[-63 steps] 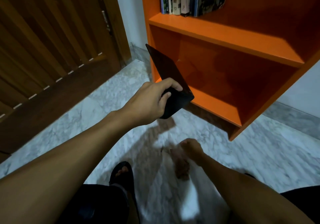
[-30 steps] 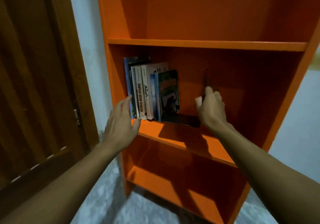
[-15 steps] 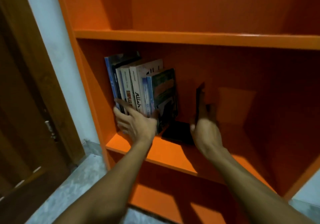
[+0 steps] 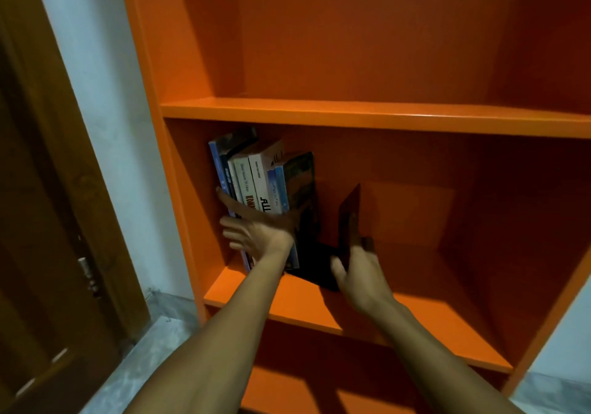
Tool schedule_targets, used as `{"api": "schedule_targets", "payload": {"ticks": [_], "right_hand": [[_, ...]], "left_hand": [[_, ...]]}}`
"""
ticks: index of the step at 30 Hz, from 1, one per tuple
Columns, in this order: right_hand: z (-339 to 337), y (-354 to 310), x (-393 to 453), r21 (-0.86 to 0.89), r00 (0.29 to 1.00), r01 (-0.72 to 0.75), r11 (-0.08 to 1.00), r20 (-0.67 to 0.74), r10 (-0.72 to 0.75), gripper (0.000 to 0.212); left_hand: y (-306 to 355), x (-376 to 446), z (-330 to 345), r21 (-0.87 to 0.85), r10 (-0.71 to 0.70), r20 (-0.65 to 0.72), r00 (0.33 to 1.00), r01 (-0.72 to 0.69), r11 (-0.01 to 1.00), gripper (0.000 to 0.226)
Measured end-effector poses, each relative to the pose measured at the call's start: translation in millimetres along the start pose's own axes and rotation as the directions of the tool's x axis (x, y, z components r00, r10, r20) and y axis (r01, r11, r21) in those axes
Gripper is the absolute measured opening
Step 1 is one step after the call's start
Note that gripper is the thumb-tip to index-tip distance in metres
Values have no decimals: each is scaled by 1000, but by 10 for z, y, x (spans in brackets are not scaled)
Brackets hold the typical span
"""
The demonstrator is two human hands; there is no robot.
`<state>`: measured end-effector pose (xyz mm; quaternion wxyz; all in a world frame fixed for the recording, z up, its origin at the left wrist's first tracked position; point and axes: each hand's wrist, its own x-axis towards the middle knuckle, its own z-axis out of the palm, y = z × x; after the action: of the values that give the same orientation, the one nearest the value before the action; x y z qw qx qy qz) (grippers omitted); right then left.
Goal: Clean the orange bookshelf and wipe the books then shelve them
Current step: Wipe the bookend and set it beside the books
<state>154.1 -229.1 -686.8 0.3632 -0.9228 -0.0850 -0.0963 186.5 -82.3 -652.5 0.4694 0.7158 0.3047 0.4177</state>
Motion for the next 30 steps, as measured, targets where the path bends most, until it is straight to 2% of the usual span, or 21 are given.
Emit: {"api": "schedule_targets", "payload": {"ticks": [3,6,8,11,15,16,18,21,23,25,28,30], "right_hand": [[190,-100,100,95,993,-30,995,113,19,81],[341,-133,240,39,977,-84,996,201,75,61],[364,-172,296,14,964,-98,995,251,91,63],[386,-240,358,17,963,-52,999,264,46,86],[579,-323,483,111,964,-41,993,265,10,90],[631,-323,532,118,962,-47,992,273,13,88],[679,-318,607,114,952,-52,992,306,15,70],[723,-285,669,168,963,-19,986,267,-27,50],[745,-283,670,276,966,-55,960,258,-19,34],[743,-297,638,308,963,-48,950,269,-38,23],[771,-256,688,270,962,0,963,262,-74,30],[796,-256,684,103,949,9,995,311,-41,39]], "left_hand": [[-29,77,-80,30,37,22,999,-38,999,148],[-73,123,-148,58,44,83,996,-48,997,147],[-89,150,-172,65,60,102,993,-67,996,146],[-143,178,-180,60,91,91,992,-97,993,148],[-129,203,-126,67,99,85,991,-105,992,149],[-146,217,-118,66,108,90,990,-114,991,149],[-201,232,-128,63,137,107,985,-144,988,148],[-250,185,-175,120,203,113,973,-217,969,144],[-297,127,-211,195,341,70,937,-348,917,129],[-395,98,-241,241,473,121,873,-488,839,113],[-608,115,-304,280,520,284,805,-589,758,112],[-681,134,-340,270,540,330,775,-625,733,106]]}}
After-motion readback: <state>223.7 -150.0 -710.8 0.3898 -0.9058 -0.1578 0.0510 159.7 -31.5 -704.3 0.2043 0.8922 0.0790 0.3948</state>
